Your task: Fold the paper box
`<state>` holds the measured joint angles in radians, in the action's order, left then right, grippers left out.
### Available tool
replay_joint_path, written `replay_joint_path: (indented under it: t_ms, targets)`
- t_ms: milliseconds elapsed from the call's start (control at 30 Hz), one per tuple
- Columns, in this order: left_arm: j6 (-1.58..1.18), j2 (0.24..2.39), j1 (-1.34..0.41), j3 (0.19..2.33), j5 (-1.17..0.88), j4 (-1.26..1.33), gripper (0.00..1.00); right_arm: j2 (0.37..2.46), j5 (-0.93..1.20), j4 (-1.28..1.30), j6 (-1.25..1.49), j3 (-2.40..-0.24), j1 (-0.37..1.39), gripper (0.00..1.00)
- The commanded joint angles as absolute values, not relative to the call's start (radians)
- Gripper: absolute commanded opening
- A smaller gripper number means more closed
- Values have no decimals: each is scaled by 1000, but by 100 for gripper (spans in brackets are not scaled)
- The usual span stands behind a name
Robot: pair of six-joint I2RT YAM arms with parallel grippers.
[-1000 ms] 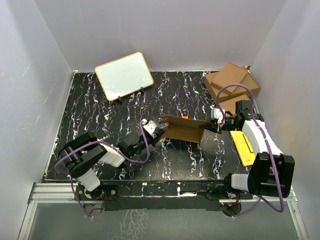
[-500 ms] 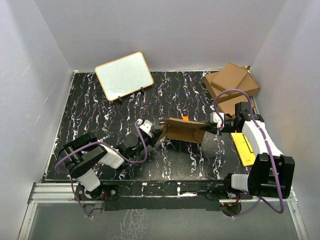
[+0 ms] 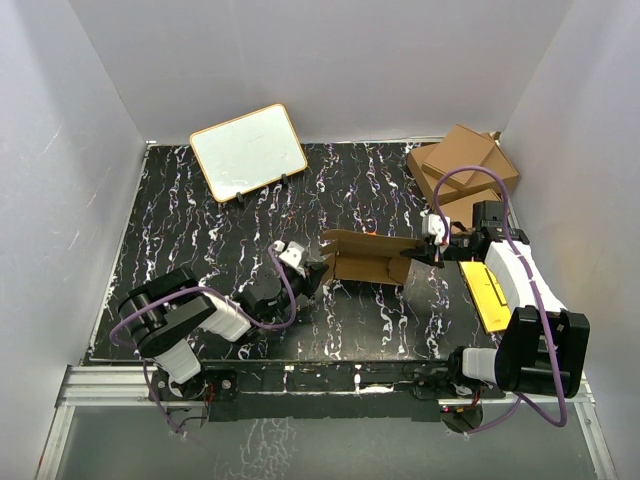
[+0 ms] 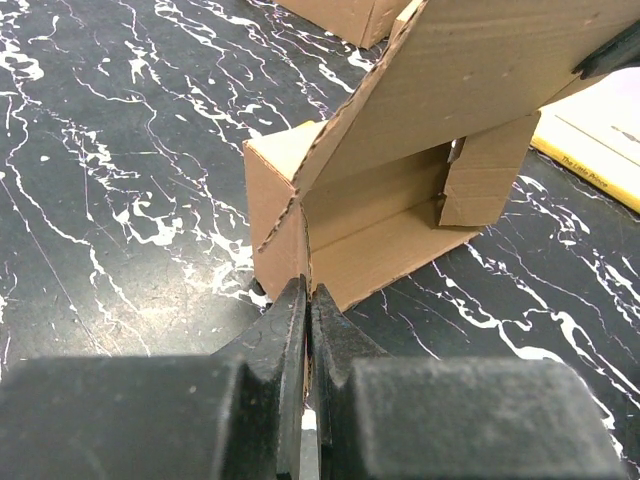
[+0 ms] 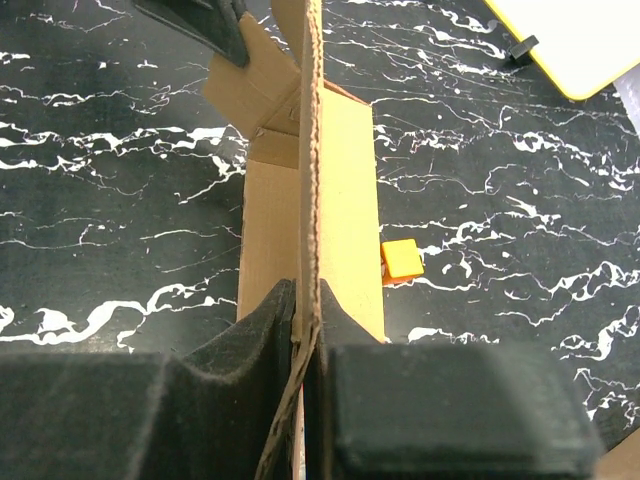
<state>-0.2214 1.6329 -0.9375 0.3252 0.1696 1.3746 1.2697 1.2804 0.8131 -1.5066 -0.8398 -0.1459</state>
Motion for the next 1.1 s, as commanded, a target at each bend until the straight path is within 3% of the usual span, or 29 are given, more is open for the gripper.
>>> replay_joint_path:
  t_ms: [0,533,967,1067]
  targets:
    - [-283,1643,-957,336,207,1353,0,1262,1275,704,-1390,-850,-151,8]
    - [-386,1617,-958,367,248,1213,0,1275,1294,734,-1374,-873,-150,8]
    - [-361,1622,-957,389,208,1181,0,1309,1305,907,-1557,-915,-151,8]
    - [-362,1602,-957,374,199,1194,6,1332,1295,996,-1656,-932,-151,8]
